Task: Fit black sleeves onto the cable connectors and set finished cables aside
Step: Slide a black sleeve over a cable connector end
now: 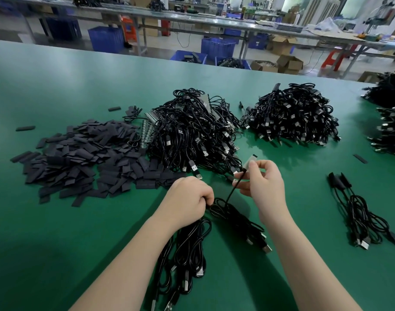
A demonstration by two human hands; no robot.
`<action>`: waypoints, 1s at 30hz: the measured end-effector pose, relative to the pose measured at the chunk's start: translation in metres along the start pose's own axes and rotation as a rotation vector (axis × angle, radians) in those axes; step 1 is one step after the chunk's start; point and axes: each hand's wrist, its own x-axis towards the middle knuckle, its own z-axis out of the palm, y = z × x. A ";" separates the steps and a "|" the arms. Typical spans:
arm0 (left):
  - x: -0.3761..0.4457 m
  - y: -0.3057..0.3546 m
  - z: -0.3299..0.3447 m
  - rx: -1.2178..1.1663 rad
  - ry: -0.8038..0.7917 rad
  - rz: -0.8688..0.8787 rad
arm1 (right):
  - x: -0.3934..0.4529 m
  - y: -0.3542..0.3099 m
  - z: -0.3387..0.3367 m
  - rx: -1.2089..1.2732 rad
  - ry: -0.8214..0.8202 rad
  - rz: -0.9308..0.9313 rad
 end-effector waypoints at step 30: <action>0.001 0.005 -0.007 -0.136 0.179 -0.035 | -0.026 -0.027 -0.037 -0.025 -0.372 0.039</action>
